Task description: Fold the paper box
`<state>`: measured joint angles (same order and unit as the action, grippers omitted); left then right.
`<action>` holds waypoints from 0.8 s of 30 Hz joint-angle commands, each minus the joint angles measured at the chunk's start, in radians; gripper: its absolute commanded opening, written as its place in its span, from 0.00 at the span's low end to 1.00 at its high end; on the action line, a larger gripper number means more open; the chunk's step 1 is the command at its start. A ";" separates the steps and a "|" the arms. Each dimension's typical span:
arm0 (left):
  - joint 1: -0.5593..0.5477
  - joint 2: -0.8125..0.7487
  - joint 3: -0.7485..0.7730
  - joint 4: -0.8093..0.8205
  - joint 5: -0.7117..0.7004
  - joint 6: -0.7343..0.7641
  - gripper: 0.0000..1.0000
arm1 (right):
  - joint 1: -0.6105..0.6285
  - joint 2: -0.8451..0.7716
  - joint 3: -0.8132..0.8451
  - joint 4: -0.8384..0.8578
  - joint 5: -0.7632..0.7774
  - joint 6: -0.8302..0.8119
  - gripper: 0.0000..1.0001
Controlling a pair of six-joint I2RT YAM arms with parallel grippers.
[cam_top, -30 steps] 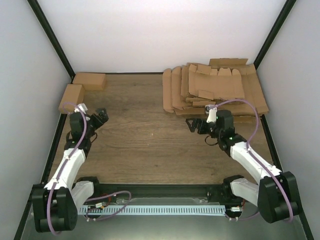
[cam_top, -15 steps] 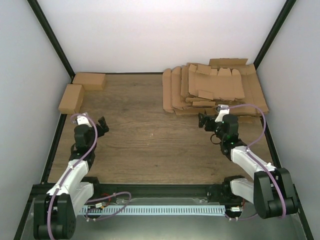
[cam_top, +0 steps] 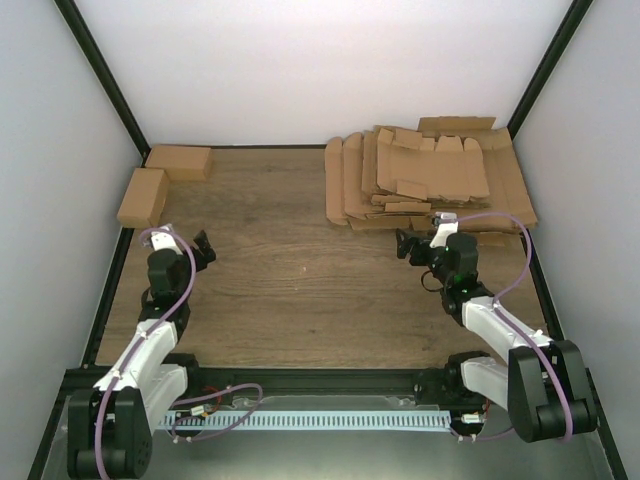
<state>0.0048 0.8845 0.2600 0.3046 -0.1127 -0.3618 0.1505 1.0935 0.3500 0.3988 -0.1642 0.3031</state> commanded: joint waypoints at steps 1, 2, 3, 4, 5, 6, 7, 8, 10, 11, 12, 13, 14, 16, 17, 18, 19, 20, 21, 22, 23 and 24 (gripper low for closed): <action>-0.005 0.011 0.016 0.030 -0.013 0.011 1.00 | -0.008 0.000 0.014 0.036 -0.006 -0.017 1.00; -0.005 0.013 0.017 0.029 -0.014 0.010 1.00 | -0.008 0.004 0.017 0.034 -0.003 -0.017 1.00; -0.005 0.019 0.020 0.028 -0.015 0.009 1.00 | -0.008 0.011 0.023 0.037 0.003 -0.020 1.00; -0.005 0.028 0.024 0.032 -0.019 0.007 1.00 | -0.008 0.026 0.029 0.045 0.012 -0.026 1.00; -0.005 0.043 0.028 0.044 -0.029 0.003 1.00 | -0.008 0.043 0.034 0.067 0.024 -0.032 1.00; -0.004 0.061 0.031 0.066 -0.047 -0.007 1.00 | -0.008 0.063 0.041 0.089 0.039 -0.036 1.00; -0.005 0.092 0.036 0.094 -0.080 -0.013 1.00 | -0.008 0.087 0.050 0.113 0.050 -0.044 1.00; -0.005 0.118 0.044 0.132 -0.101 -0.008 1.00 | -0.011 0.113 0.068 0.135 0.055 -0.055 1.00; -0.004 0.182 0.055 0.233 -0.135 0.064 1.00 | -0.025 0.169 0.098 0.176 0.031 -0.085 1.00; -0.005 0.221 0.065 0.280 -0.173 0.092 1.00 | -0.043 0.195 0.110 0.199 0.009 -0.099 1.00; -0.003 0.264 0.080 0.317 -0.211 0.119 1.00 | -0.063 0.217 0.117 0.228 -0.011 -0.107 1.00; 0.002 0.311 0.101 0.344 -0.243 0.137 1.00 | -0.112 0.239 0.124 0.256 -0.046 -0.107 1.00; 0.014 0.361 0.120 0.370 -0.246 0.151 1.00 | -0.156 0.261 0.131 0.284 -0.098 -0.099 1.00; 0.042 0.458 0.164 0.388 -0.201 0.169 1.00 | -0.229 0.313 0.142 0.337 -0.226 -0.096 1.00; 0.048 0.492 0.194 0.381 -0.186 0.190 1.00 | -0.246 0.334 0.145 0.359 -0.256 -0.097 1.00; 0.050 0.523 0.208 0.407 -0.174 0.215 1.00 | -0.254 0.352 0.155 0.360 -0.272 -0.106 1.00; 0.058 0.547 0.217 0.411 -0.149 0.223 1.00 | -0.258 0.362 0.162 0.366 -0.275 -0.107 1.00; 0.066 0.566 0.232 0.397 -0.131 0.219 0.99 | -0.262 0.372 0.174 0.361 -0.281 -0.107 1.00; 0.073 0.577 0.239 0.391 -0.115 0.219 0.98 | -0.262 0.378 0.183 0.365 -0.292 -0.124 1.00; 0.077 0.584 0.238 0.395 -0.102 0.218 0.98 | -0.262 0.382 0.184 0.379 -0.297 -0.143 1.00; 0.081 0.585 0.230 0.404 -0.088 0.218 0.97 | -0.263 0.387 0.186 0.394 -0.284 -0.151 1.00; 0.084 0.583 0.211 0.430 -0.070 0.221 0.97 | -0.266 0.391 0.188 0.402 -0.269 -0.150 1.00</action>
<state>0.0723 1.4586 0.4789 0.6418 -0.2527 -0.1795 -0.1093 1.4689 0.4904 0.7048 -0.3923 0.2020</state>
